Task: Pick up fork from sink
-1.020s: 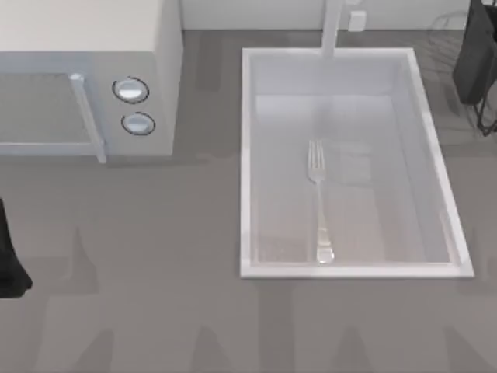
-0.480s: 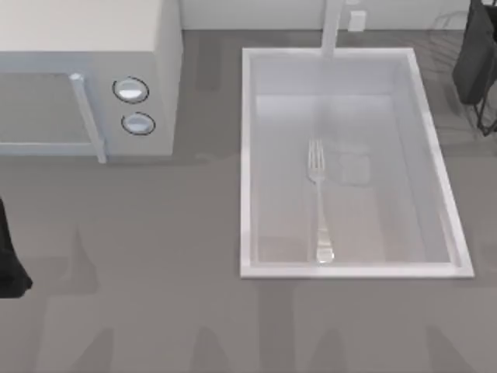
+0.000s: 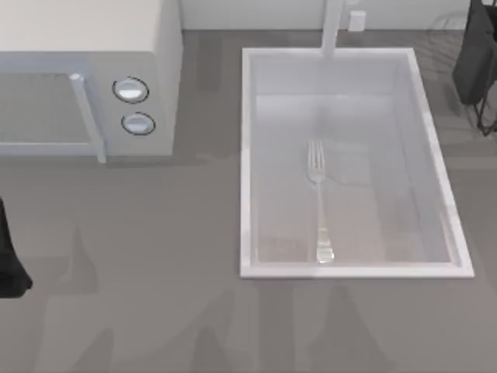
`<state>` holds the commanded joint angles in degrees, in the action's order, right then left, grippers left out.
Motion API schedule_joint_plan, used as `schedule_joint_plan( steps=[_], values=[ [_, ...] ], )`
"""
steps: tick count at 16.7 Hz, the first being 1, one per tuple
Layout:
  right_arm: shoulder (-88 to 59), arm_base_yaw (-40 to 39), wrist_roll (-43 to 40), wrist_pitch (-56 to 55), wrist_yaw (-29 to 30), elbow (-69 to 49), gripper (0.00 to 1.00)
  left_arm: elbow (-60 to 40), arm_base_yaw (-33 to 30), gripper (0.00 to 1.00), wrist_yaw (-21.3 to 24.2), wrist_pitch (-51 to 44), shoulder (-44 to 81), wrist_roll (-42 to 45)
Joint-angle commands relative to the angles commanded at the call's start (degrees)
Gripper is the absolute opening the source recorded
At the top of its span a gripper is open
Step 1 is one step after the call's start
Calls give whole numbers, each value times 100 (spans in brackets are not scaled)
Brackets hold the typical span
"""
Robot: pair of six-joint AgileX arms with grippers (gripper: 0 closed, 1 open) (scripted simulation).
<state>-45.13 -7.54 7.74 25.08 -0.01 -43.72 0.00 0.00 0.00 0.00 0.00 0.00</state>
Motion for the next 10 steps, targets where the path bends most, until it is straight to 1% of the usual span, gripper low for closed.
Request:
schedule_joint_plan(
  steps=[10],
  values=[
    [-6042,-998,1054,3397,19,-5965,100,0,0,100,0,0,0,0]
  ],
)
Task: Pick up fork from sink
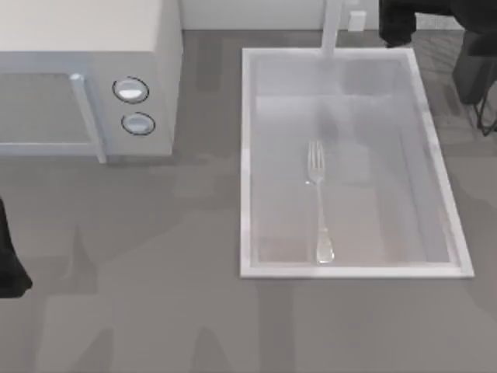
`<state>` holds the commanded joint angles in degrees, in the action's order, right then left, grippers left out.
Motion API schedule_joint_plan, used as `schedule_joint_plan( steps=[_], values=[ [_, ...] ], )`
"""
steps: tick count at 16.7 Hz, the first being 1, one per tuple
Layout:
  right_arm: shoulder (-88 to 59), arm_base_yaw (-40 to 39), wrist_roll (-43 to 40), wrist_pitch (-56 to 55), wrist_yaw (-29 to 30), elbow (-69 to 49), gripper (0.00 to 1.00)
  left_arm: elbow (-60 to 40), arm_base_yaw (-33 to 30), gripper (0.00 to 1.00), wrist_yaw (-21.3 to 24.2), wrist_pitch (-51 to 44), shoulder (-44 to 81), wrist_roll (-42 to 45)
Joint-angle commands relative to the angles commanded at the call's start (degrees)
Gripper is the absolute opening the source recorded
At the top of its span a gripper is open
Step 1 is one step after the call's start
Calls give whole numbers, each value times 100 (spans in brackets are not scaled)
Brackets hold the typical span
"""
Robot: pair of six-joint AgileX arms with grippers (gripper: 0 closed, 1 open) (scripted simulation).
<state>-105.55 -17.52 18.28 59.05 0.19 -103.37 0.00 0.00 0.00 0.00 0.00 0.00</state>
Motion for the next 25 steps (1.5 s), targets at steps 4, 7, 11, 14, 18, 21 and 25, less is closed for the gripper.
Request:
schedule_joint_plan(
  steps=[4,7,11,14,18,21,25],
  values=[
    [-2153,-346,374,1204,14,-2097,100,0,0,100,0,0,0,0],
    [-3466,-556,600,1935,23,-3360,100,0,0,100,0,0,0,0],
    [-4606,-735,795,2562,31,-4452,100,0,0,100,0,0,0,0],
    [-4880,-777,841,2711,33,-4715,100,0,0,100,0,0,0,0],
    [-4880,-777,841,2711,33,-4715,100,0,0,100,0,0,0,0],
    [-4903,-745,835,2613,32,-4611,100,0,0,100,0,0,0,0],
    [-5050,-755,837,1734,35,-3884,100,0,0,100,0,0,0,0]
  ],
)
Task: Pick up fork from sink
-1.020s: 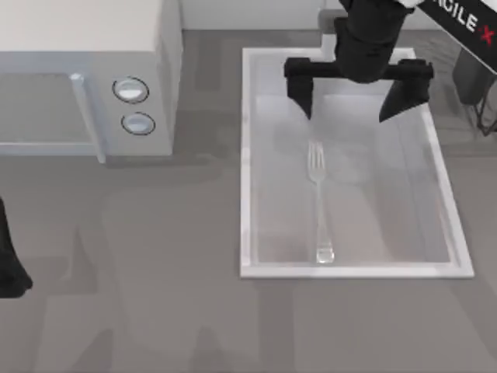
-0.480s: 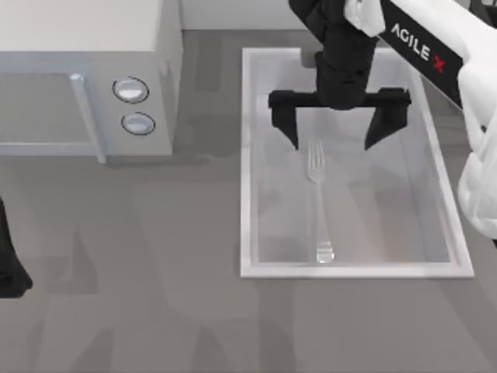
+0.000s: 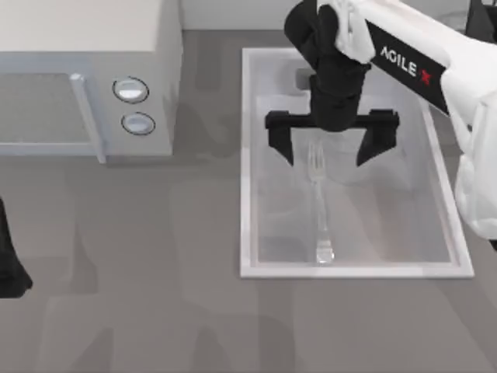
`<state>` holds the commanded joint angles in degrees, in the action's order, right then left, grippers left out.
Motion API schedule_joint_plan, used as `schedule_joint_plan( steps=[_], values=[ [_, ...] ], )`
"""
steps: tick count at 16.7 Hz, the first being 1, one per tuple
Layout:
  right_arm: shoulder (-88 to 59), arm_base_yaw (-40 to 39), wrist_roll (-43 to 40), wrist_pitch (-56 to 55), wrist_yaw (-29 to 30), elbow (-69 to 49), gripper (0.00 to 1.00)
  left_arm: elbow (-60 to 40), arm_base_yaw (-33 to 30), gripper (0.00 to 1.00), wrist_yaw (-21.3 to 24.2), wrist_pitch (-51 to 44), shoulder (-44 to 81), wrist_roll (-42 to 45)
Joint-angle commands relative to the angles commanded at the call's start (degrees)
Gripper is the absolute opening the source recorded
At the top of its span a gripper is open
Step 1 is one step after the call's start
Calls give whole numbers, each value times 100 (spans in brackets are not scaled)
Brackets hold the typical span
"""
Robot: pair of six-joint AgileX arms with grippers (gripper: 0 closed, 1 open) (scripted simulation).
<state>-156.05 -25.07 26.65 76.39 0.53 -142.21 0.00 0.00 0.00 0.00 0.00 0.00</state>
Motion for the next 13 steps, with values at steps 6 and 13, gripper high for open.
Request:
schedule_joint_plan(
  steps=[6,13],
  values=[
    [-316,-25,11,-1721,6,1332,100,0,0,100,0,0,0,0],
    [-369,-30,14,-1884,6,1492,92,0,0,100,0,0,0,0]
  ],
)
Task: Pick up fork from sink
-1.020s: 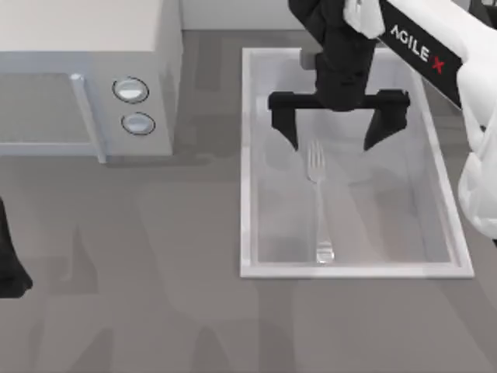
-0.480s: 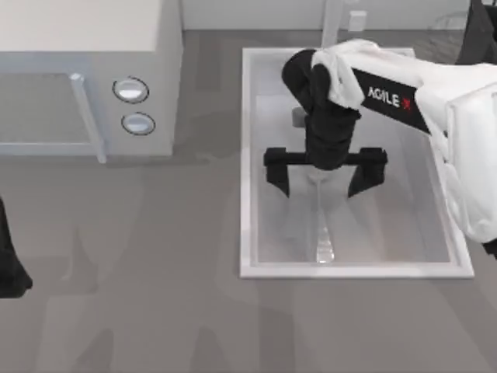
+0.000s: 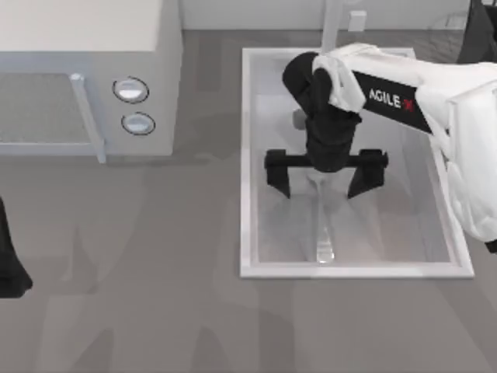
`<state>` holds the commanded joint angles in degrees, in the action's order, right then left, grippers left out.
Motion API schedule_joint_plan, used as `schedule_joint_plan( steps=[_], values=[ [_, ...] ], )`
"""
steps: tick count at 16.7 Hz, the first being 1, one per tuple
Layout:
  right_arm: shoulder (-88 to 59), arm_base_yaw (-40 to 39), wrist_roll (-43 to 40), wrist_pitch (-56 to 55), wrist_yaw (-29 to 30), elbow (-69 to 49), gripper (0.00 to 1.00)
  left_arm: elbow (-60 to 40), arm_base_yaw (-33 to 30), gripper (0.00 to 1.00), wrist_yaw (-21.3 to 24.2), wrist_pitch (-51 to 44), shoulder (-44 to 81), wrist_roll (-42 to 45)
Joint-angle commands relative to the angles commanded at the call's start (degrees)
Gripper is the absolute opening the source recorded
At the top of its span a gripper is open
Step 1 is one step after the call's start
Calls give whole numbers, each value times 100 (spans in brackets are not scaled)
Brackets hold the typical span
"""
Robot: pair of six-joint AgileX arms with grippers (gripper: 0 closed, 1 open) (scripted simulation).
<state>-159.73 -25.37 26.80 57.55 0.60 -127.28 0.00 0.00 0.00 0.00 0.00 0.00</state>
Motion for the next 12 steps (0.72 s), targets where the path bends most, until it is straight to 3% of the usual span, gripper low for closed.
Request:
schedule_joint_plan(
  steps=[12],
  values=[
    [0,0,0,0,0,0,2,0,0,100,0,0,0,0]
  ],
)
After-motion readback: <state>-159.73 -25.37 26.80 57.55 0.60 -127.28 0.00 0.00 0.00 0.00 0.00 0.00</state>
